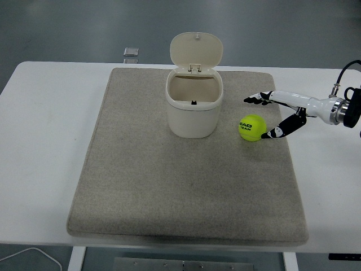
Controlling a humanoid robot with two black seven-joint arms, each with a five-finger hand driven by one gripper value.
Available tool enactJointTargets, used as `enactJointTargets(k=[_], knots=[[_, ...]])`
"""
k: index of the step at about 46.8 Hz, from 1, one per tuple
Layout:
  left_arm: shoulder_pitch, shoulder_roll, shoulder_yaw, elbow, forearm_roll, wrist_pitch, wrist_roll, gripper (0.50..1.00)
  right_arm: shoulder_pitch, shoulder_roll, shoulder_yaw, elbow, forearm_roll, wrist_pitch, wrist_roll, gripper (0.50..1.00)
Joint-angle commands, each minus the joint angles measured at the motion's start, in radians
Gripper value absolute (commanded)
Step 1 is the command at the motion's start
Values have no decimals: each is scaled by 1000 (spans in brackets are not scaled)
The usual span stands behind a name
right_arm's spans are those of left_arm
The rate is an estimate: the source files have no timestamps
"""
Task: Pick up the tennis ball and place it in the box.
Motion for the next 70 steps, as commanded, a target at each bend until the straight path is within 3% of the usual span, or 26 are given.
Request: enactJointTargets(k=[1, 8, 17, 39, 42, 46, 53, 63, 70], knots=[[1, 0, 0, 0, 1, 0, 0, 992, -5, 9, 1, -5, -3, -4, -2, 930], [1, 0, 0, 1, 1, 0, 0, 992, -33, 38, -1, -11, -28, -8, -2, 930], [1, 0, 0, 0, 0, 0, 0, 992, -39, 59, -1, -44, -46, -57, -7, 928], [1, 0, 0, 0, 0, 0, 0, 992, -50, 81, -1, -64, -71, -61, -9, 909], [-1, 0, 0, 0, 0, 0, 0, 992, -50, 82, -1, -64, -71, -62, -9, 895], [-1, 0, 0, 0, 1, 0, 0, 992, -51, 87, -1, -65, -71, -61, -9, 828], [1, 0, 0, 1, 0, 0, 0, 992, -51, 90, -1, -65, -77, -59, -7, 766], [1, 0, 0, 0, 0, 0, 0, 992, -51, 88, -2, -65, -91, -59, -7, 695], [-1, 0, 0, 0, 1, 0, 0, 992, -50, 87, -1, -65, -89, -56, -7, 682]])
